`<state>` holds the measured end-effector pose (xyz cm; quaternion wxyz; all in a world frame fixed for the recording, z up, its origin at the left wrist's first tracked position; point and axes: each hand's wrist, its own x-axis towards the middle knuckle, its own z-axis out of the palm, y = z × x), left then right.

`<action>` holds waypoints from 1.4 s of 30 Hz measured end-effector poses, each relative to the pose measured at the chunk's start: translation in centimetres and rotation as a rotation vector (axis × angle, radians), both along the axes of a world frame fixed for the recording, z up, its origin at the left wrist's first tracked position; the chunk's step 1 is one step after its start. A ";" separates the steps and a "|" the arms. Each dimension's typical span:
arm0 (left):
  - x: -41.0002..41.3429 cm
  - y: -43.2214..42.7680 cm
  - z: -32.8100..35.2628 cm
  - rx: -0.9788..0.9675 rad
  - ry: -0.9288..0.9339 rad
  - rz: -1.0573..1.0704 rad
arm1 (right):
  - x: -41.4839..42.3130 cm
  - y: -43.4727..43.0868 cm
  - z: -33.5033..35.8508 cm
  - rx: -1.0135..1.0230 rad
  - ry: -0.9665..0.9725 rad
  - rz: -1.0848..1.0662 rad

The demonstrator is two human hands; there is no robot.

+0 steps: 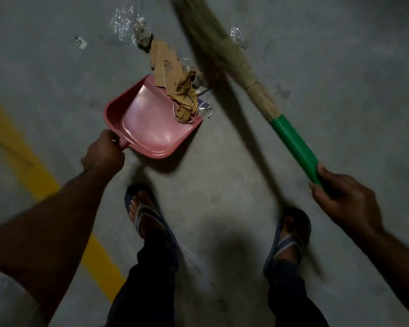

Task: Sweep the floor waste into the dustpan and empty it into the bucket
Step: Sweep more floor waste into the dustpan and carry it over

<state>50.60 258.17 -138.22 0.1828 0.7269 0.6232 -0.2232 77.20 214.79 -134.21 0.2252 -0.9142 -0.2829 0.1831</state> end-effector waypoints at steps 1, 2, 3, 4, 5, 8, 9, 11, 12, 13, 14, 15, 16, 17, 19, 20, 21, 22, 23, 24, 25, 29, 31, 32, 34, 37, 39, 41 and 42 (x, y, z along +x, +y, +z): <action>0.0 0.1 -0.1 -0.002 0.009 -0.009 | 0.8 -0.2 -0.1 -0.019 -0.020 -0.021; 0.0 0.2 -0.3 -0.005 0.015 -0.017 | 1.6 -0.3 -0.5 -0.048 -0.038 -0.032; 0.0 0.3 -0.4 -0.007 0.020 -0.025 | 2.5 -0.3 -0.9 -0.081 -0.048 -0.037; -0.1 0.4 -0.6 -0.008 0.026 -0.035 | 3.3 -0.2 -1.3 -0.115 -0.039 -0.039; -0.1 0.4 -0.7 -0.010 0.032 -0.048 | 3.8 0.1 -1.8 -0.151 -0.007 -0.041; 0.0 0.6 -1.3 -0.018 0.024 -0.088 | 4.0 1.2 -3.1 -0.209 0.085 -0.014; 0.1 0.7 -1.5 -0.021 0.015 -0.105 | 3.6 1.5 -3.5 -0.192 0.092 0.014; 0.3 0.8 -1.8 -0.017 0.003 -0.135 | 2.6 2.1 -4.3 -0.147 0.113 0.097; 0.5 0.9 -1.9 -0.012 -0.002 -0.141 | 2.0 2.2 -4.6 -0.131 0.123 0.151; 0.7 0.9 -2.0 -0.006 -0.006 -0.145 | 1.2 2.3 -4.9 -0.117 0.132 0.202; 0.8 1.0 -2.1 -0.002 -0.010 -0.146 | 0.4 2.3 -5.1 -0.105 0.147 0.242; 1.0 1.1 -2.2 0.000 -0.014 -0.150 | -0.5 2.2 -5.2 -0.095 0.165 0.268; 1.0 1.2 -2.3 -0.002 -0.017 -0.153 | -1.5 2.0 -5.1 -0.083 0.174 0.287; 0.9 1.3 -2.4 -0.006 -0.020 -0.155 | -2.4 1.7 -5.0 -0.065 0.171 0.299; 0.7 1.3 -2.7 -0.014 -0.025 -0.154 | -4.3 0.7 -4.6 -0.032 0.156 0.292; 0.6 1.2 -2.8 -0.012 -0.029 -0.157 | -5.1 0.2 -4.3 -0.016 0.155 0.275; 0.4 1.1 -2.8 -0.007 -0.036 -0.160 | -5.8 -0.4 -3.9 0.003 0.162 0.252; 0.2 1.0 -2.8 -0.001 -0.046 -0.161 | -6.4 -0.9 -3.5 0.025 0.170 0.231; -0.1 0.8 -2.8 0.002 -0.058 -0.157 | -6.8 -1.3 -3.0 0.045 0.171 0.213; -0.5 0.6 -2.7 0.000 -0.074 -0.147 | -7.1 -1.7 -2.5 0.060 0.162 0.196; -0.9 0.4 -2.7 -0.005 -0.090 -0.134 | -7.2 -1.9 -2.1 0.078 0.144 0.178; -2.8 -1.2 -2.2 -0.029 -0.161 -0.088 | -6.5 -0.8 -0.7 0.181 0.061 0.100; -3.7 -2.1 -1.7 -0.029 -0.191 -0.083 | -5.5 0.7 -0.6 0.210 0.008 0.079; -4.3 -2.4 -1.5 -0.030 -0.200 -0.082 | -5.0 1.7 -0.6 0.218 -0.008 0.073; -5.6 -2.8 -1.4 -0.041 -0.204 -0.064 | -3.7 3.8 -0.7 0.216 -0.028 0.086; -7.7 -2.7 -1.2 -0.048 -0.206 -0.017 | -1.6 7.7 -1.0 0.192 -0.024 0.154; -9.0 -2.2 -0.8 -0.040 -0.214 0.013 | -0.3 10.7 -1.2 0.160 -0.011 0.208; -10.2 -1.0 -0.7 -0.030 -0.215 0.034 | 0.7 14.0 -1.3 0.125 -0.009 0.257; -10.7 -0.1 -0.7 -0.022 -0.207 0.043 | 1.2 15.9 -1.3 0.115 -0.011 0.278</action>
